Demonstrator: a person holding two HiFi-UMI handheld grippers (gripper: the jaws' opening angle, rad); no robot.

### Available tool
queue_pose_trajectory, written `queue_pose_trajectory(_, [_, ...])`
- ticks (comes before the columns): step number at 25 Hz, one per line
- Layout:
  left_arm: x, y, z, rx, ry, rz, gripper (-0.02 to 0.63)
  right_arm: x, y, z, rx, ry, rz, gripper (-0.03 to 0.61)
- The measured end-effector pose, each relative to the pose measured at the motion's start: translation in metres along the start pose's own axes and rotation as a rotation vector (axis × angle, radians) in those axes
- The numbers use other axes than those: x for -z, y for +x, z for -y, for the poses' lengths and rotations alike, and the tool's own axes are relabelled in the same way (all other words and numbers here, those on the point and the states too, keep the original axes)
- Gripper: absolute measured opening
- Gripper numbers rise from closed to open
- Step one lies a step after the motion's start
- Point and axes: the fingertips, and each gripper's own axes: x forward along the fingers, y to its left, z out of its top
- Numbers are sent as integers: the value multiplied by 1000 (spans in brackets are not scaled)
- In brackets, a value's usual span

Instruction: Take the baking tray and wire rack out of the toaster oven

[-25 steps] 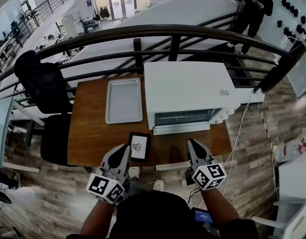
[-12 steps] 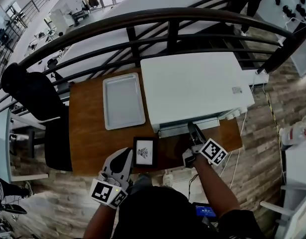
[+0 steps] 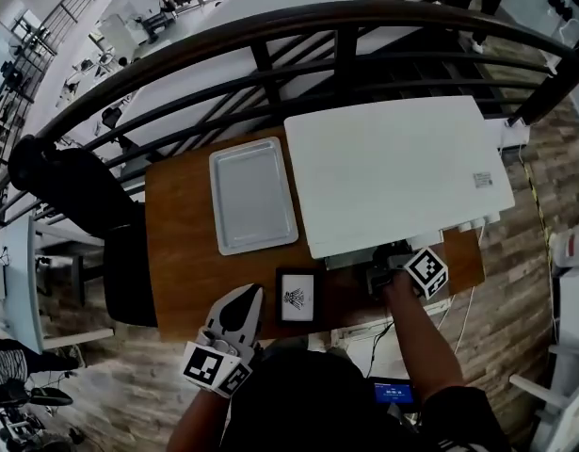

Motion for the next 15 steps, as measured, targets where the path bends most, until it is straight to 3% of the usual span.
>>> queue_pose_trajectory(3, [-1,0,-6,-9,5,-10,12,2,10,-2,-15,10,-4,150])
queue_pose_trajectory(5, [-1,-2,-8,-15,9,-17,12,6,13,-3,-27,36,-11,46])
queue_pose_trajectory(7, [0,-2,-7,-13,12,-19,12,6,12,-5,-46,43,-15,6])
queue_pose_trajectory(15, [13,1,7,5,0,-42,12,16,-19,-1,-74,74,-47,0])
